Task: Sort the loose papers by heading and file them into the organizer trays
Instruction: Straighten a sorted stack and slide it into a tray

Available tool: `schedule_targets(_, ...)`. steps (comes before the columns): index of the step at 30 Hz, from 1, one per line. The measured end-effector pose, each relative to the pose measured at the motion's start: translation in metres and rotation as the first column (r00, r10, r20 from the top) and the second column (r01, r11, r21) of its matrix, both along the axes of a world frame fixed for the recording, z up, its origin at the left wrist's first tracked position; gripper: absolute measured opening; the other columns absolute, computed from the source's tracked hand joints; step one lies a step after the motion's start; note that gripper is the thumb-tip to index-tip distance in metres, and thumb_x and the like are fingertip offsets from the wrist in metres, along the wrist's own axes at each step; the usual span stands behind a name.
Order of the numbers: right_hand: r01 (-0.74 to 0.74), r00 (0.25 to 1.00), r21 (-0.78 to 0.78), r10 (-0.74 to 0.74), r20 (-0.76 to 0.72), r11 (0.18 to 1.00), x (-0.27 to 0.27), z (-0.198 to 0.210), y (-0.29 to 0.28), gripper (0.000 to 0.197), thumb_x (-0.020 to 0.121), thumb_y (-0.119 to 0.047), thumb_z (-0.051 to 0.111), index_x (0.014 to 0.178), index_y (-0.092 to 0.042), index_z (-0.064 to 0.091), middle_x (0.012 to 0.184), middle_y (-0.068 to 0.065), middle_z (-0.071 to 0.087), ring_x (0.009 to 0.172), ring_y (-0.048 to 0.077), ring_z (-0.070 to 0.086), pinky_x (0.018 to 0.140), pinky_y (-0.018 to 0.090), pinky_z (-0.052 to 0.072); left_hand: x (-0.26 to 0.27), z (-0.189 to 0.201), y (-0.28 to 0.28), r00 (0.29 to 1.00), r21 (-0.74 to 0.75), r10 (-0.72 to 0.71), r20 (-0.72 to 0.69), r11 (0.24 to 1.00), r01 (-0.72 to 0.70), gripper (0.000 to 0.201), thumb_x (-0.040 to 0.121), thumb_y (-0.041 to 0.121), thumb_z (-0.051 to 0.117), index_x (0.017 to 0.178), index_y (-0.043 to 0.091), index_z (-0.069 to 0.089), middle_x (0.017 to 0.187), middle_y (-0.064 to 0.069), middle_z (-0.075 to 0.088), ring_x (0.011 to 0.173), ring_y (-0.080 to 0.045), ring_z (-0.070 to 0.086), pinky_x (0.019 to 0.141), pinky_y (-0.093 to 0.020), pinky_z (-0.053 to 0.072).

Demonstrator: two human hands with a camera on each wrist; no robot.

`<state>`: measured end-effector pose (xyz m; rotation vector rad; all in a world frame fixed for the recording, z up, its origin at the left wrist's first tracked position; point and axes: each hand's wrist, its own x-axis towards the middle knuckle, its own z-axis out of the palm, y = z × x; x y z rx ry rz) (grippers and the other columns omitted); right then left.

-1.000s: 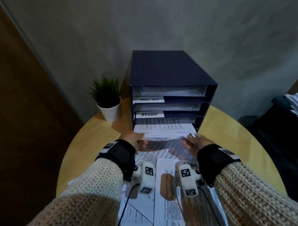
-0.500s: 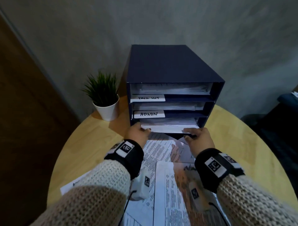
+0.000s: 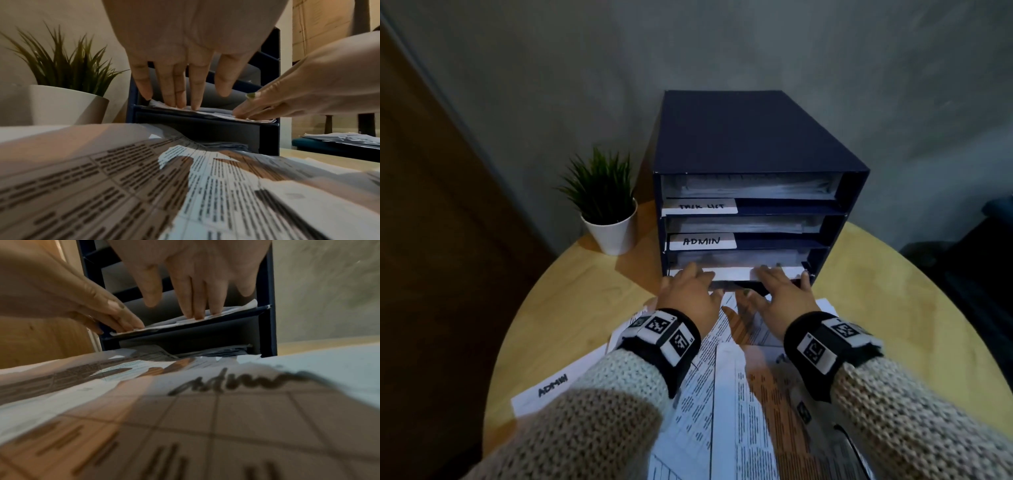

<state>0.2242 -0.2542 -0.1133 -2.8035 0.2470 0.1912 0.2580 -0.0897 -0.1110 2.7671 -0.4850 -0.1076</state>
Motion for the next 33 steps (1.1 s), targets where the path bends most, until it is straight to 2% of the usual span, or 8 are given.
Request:
schedule_targets(5, -0.003, 0.999, -0.018, 0.002, -0.049, 1.0, 0.015, -0.005, 0.009, 0.061, 0.097, -0.053, 0.028, 0.151, -0.031, 0.013, 0.16, -0.011, 0.006, 0.149, 0.011, -0.006, 0.118, 0.046, -0.016, 0.017, -0.001, 0.0, 0.996, 0.062, -0.024, -0.082, 0.998, 0.029, 0.05, 0.098, 0.043, 0.032, 0.143, 0.021, 0.032, 0.147, -0.004, 0.037, 0.134, -0.026, 0.034, 0.114, -0.037, 0.023)
schedule_targets(11, 0.13, 0.989, 0.03, -0.132, 0.071, 0.991, 0.017, -0.006, 0.013, 0.05, 0.096, -0.045, 0.037, 0.144, -0.03, 0.033, 0.154, -0.008, 0.026, 0.146, 0.01, 0.017, 0.12, 0.048, -0.01, 0.029, 0.008, -0.005, 0.976, 0.082, 0.034, -0.217, 0.996, -0.017, 0.055, 0.098, 0.044, 0.033, 0.144, 0.014, 0.032, 0.148, -0.01, 0.035, 0.134, -0.029, 0.034, 0.111, -0.037, 0.027)
schedule_targets(18, 0.094, 0.983, -0.044, -0.099, -0.153, 0.995, 0.029, 0.002, -0.002, 0.059, 0.096, -0.057, 0.021, 0.15, -0.036, 0.014, 0.16, -0.013, 0.005, 0.148, 0.016, -0.01, 0.116, 0.053, -0.015, 0.025, 0.002, -0.005, 0.983, 0.172, -0.008, -0.184, 0.984, 0.04, 0.064, 0.097, 0.044, 0.037, 0.15, 0.016, 0.015, 0.154, -0.009, 0.021, 0.142, -0.029, 0.019, 0.119, -0.037, 0.011)
schedule_targets(24, 0.086, 0.962, 0.0, -0.083, -0.259, 0.996, 0.004, 0.007, -0.007, 0.065, 0.095, -0.057, 0.029, 0.151, -0.034, 0.004, 0.16, -0.009, -0.009, 0.148, 0.018, -0.013, 0.119, 0.053, -0.005, 0.004, -0.003, 0.013, 0.974, 0.139, -0.088, -0.21, 0.983, 0.119, 0.077, 0.096, 0.034, 0.045, 0.151, 0.018, -0.006, 0.159, -0.002, -0.01, 0.147, -0.017, -0.008, 0.121, -0.032, -0.001)
schedule_targets(27, 0.111, 0.953, 0.067, -0.087, -0.291, 0.992, -0.024, 0.009, -0.008, 0.072, 0.096, -0.05, 0.04, 0.153, -0.028, 0.001, 0.16, -0.007, -0.009, 0.149, 0.02, -0.008, 0.12, 0.052, 0.004, -0.018, 0.002, 0.02, 0.956, 0.121, -0.079, -0.281, 0.986, 0.117, 0.073, 0.098, 0.031, 0.043, 0.151, 0.02, -0.005, 0.158, 0.0, -0.017, 0.147, -0.017, -0.008, 0.12, -0.031, 0.002)
schedule_targets(30, 0.176, 0.923, 0.075, -0.138, -0.359, 0.981, -0.053, 0.009, -0.008, 0.081, 0.094, -0.043, 0.049, 0.153, -0.018, -0.002, 0.161, 0.005, 0.0, 0.149, 0.024, 0.008, 0.119, 0.04, 0.02, -0.048, 0.005, 0.023, 0.933, 0.08, -0.069, -0.352, 0.991, 0.103, 0.063, 0.099, 0.028, 0.042, 0.152, 0.019, 0.01, 0.16, 0.001, -0.004, 0.147, -0.017, 0.006, 0.119, -0.028, 0.011)
schedule_targets(31, 0.203, 0.912, 0.061, -0.166, -0.375, 0.977, -0.063, 0.011, -0.008, 0.084, 0.093, -0.042, 0.051, 0.153, -0.017, -0.001, 0.16, 0.009, 0.007, 0.144, 0.026, 0.022, 0.112, 0.038, 0.032, -0.059, 0.006, 0.025, 0.93, 0.066, -0.056, -0.364, 0.994, 0.086, 0.059, 0.099, 0.028, 0.042, 0.151, 0.019, 0.015, 0.16, 0.001, 0.004, 0.146, -0.017, 0.013, 0.119, -0.027, 0.014)
schedule_targets(33, 0.273, 0.893, 0.077, -0.223, -0.392, 0.959, -0.084, 0.013, -0.008, 0.081, 0.093, -0.039, 0.052, 0.153, -0.014, 0.004, 0.154, 0.013, 0.027, 0.116, 0.028, 0.052, 0.078, 0.032, 0.046, -0.081, 0.008, 0.029, 0.916, 0.066, -0.028, -0.401, 0.996, 0.06, 0.056, 0.099, 0.029, 0.041, 0.15, 0.02, 0.021, 0.158, 0.0, 0.016, 0.143, -0.018, 0.023, 0.117, -0.027, 0.02)
